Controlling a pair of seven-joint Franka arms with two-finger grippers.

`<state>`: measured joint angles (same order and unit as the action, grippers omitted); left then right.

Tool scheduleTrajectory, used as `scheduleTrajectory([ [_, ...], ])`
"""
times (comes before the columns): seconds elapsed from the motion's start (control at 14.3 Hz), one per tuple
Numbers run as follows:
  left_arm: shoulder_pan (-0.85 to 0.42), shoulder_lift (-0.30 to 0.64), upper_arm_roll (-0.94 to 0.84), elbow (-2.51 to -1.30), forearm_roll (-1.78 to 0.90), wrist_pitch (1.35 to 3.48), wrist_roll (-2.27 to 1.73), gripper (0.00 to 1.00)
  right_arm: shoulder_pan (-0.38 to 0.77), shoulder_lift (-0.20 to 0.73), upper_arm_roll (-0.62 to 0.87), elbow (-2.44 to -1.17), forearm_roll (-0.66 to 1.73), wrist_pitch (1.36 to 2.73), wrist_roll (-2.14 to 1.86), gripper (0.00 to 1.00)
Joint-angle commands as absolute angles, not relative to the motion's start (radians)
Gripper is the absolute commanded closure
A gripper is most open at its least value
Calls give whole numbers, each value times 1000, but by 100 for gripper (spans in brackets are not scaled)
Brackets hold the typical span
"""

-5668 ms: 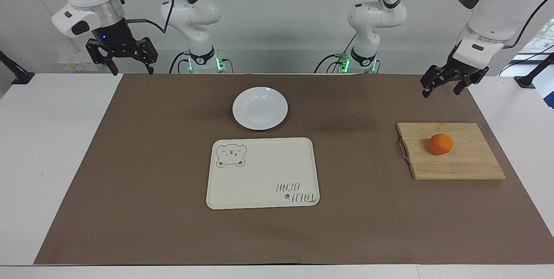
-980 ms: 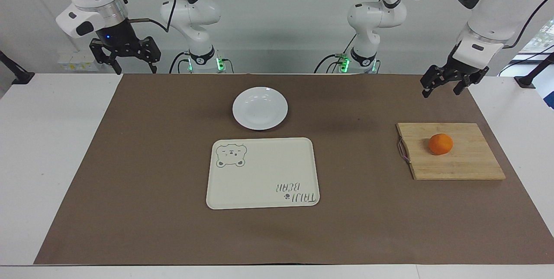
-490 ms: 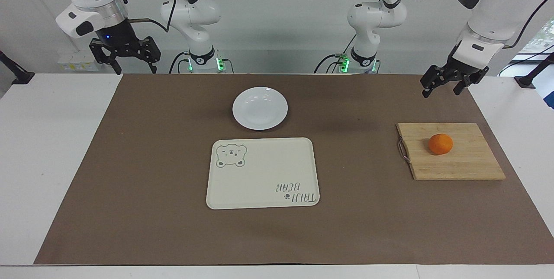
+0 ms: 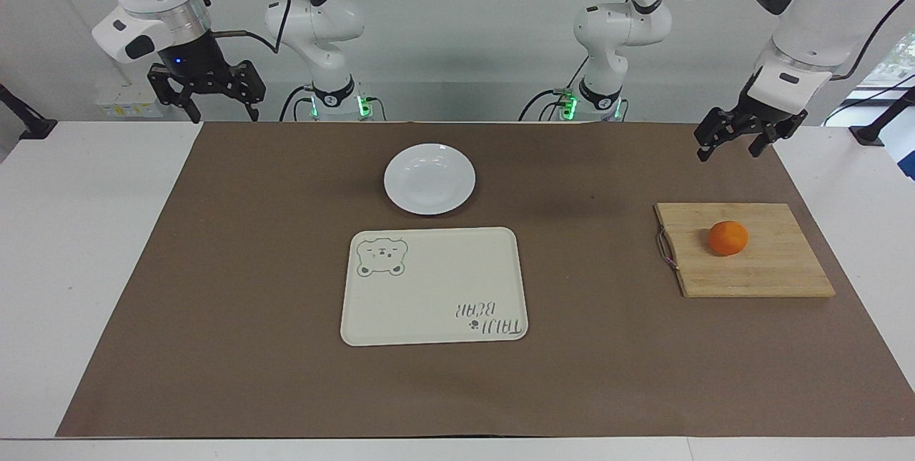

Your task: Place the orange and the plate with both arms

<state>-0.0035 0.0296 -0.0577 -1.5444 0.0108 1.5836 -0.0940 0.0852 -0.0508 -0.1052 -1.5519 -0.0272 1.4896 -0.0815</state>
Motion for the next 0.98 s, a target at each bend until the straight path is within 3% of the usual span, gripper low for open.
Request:
scheduleTrajectory([
  [0.0, 3, 14, -58, -1557, -2, 1574, -81, 0, 75, -52, -103, -1548, -15, 1489, -92, 0],
  [0.91, 44, 15, -57, -1595, 5, 1615, -10, 0, 75, -52, -103, -1548, -15, 1489, -92, 0],
])
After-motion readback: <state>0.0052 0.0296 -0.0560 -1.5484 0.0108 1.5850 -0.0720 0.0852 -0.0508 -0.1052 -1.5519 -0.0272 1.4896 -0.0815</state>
